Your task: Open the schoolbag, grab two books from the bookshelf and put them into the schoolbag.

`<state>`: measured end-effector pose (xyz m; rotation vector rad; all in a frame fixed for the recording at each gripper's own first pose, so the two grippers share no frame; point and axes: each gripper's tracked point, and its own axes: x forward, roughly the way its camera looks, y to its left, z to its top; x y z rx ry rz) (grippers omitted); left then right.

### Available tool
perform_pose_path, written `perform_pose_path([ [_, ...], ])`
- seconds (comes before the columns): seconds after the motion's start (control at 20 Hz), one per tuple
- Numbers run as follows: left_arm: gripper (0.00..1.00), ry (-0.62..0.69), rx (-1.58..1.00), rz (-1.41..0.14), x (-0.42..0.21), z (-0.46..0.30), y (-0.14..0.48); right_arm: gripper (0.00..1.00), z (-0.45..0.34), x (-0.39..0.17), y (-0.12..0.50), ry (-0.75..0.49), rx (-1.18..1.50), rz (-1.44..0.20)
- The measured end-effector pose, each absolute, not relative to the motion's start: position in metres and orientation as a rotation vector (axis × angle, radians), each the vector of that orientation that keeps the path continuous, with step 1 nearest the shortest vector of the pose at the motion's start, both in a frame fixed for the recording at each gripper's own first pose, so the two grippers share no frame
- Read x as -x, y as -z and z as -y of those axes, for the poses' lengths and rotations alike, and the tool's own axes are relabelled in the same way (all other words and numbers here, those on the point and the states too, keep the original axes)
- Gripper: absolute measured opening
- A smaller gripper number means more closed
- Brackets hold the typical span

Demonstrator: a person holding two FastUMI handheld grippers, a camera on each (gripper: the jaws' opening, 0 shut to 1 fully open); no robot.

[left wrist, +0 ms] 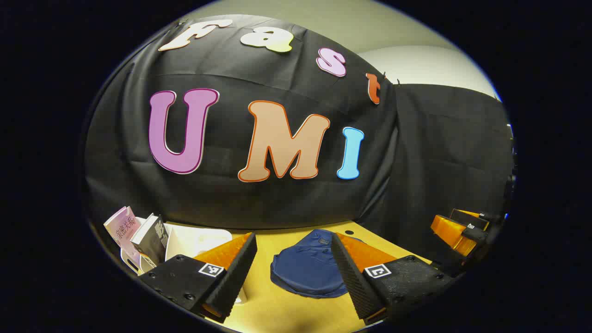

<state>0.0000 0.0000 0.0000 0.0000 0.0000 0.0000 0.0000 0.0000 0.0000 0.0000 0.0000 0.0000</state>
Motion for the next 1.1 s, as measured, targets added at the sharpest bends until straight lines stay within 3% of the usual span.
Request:
perform_pose_path([
  [0.55, 0.92, -0.014, 0.011, -0.032, 0.007, -0.002, 0.012, 0.95, 0.001, -0.001, 0.014, -0.022, 0.026, -0.031],
  [1.0, 0.97, -0.069, 0.037, -0.049, 0.015, -0.019, 0.02, 0.99, -0.007, -0.007, 0.022, -0.053, 0.068, -0.04],
  [1.1, 0.94, -0.089, 0.04, -0.049, 0.018, -0.025, 0.02, 0.95, -0.011, -0.009, 0.025, -0.065, 0.073, -0.044],
])
